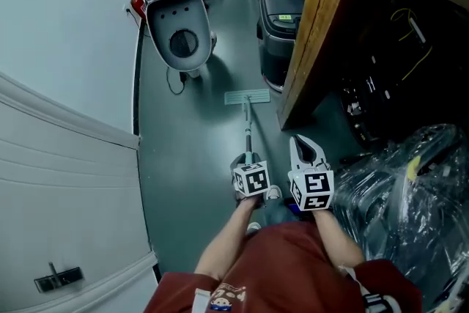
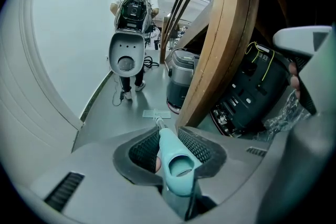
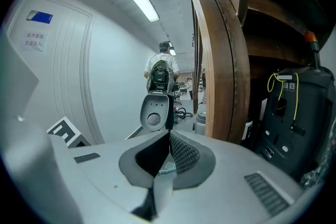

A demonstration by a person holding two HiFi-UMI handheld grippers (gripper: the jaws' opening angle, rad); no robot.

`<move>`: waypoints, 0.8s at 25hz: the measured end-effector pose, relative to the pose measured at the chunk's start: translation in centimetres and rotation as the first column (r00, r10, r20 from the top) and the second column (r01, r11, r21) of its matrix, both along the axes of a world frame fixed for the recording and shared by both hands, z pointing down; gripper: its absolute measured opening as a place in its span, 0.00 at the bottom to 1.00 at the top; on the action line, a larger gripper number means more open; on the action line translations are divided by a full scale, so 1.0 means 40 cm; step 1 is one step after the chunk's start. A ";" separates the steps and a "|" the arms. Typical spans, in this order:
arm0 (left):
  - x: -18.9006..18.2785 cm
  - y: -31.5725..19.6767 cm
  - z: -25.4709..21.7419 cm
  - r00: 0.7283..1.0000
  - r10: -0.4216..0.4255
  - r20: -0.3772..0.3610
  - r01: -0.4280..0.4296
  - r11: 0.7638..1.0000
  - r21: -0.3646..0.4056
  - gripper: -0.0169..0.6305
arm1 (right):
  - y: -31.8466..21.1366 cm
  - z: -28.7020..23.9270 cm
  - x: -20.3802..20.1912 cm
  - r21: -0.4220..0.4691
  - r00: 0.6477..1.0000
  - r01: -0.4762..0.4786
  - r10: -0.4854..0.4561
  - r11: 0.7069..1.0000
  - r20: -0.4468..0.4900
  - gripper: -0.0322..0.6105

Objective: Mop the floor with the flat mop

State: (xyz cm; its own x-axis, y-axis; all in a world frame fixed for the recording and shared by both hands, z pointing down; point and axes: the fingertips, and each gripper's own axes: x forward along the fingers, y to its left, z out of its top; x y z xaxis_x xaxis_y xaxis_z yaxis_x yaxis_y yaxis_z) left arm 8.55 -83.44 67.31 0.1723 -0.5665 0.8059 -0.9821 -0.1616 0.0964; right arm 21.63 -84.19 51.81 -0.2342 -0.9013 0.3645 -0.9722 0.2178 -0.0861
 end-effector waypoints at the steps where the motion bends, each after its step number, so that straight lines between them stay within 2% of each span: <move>1: 0.006 -0.009 0.001 1.000 -0.002 0.002 0.002 1.000 0.000 0.22 | -0.009 0.001 0.007 -0.001 1.000 0.002 -0.002 1.000 0.000 0.08; 11: 0.008 -0.024 -0.003 1.000 -0.013 0.004 0.013 1.000 0.004 0.22 | -0.023 -0.004 0.017 0.005 1.000 0.021 -0.021 1.000 -0.003 0.08; 20: -0.019 0.066 -0.004 0.999 -0.036 -0.020 0.036 0.999 -0.004 0.22 | 0.088 -0.004 0.003 0.009 1.000 0.018 -0.018 1.000 -0.021 0.08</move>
State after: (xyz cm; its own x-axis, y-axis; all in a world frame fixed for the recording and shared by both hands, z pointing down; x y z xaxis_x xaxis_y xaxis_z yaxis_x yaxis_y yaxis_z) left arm 7.80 -80.81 67.14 0.1681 -0.5700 0.8043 -0.9852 -0.1257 0.1168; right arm 21.74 -80.66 51.64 -0.2430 -0.9001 0.3616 -0.9696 0.2360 -0.0642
